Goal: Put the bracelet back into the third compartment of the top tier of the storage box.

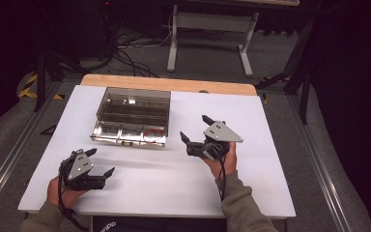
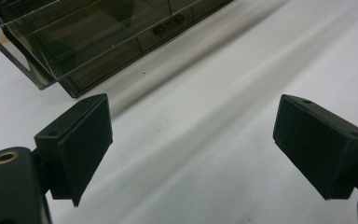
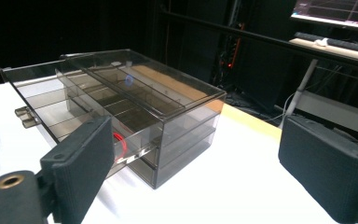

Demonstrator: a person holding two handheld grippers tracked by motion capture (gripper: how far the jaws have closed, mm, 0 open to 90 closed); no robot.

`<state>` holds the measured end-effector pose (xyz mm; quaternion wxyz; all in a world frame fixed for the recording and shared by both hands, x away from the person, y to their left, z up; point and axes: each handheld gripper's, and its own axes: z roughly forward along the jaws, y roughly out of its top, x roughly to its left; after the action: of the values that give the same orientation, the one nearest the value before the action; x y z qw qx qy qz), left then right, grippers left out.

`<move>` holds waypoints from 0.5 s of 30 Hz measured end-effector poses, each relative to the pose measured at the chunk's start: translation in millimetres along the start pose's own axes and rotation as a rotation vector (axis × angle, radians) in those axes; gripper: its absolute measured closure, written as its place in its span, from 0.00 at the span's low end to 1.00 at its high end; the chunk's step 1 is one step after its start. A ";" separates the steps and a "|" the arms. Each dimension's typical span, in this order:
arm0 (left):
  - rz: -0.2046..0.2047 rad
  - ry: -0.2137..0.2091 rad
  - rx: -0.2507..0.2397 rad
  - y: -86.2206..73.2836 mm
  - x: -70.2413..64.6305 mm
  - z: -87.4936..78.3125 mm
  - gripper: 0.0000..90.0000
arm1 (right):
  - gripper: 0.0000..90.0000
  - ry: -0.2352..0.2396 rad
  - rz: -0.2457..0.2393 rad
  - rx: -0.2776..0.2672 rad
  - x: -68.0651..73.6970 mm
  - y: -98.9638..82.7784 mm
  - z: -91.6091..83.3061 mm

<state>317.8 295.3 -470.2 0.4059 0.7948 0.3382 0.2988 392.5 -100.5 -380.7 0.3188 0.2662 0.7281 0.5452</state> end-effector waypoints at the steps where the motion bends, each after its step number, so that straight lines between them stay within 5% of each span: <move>1: -0.002 0.000 0.000 0.0 -0.2 0.1 0.14 | 0.12 -0.002 -0.004 -0.003 0.0 -1.2 -2.4; 6: 0.012 -0.010 0.004 1.1 -2.2 0.7 0.19 | 0.12 -0.007 -0.031 0.007 2.4 -4.1 -9.1; 15: 0.040 -0.053 0.005 1.0 -4.8 -1.4 0.52 | 0.12 -0.011 -0.054 0.004 -2.5 -4.9 -25.6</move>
<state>314.2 291.7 -469.6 0.4067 0.8099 0.3122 0.2850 374.6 -119.6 -379.8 0.3369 0.2498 0.7344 0.5336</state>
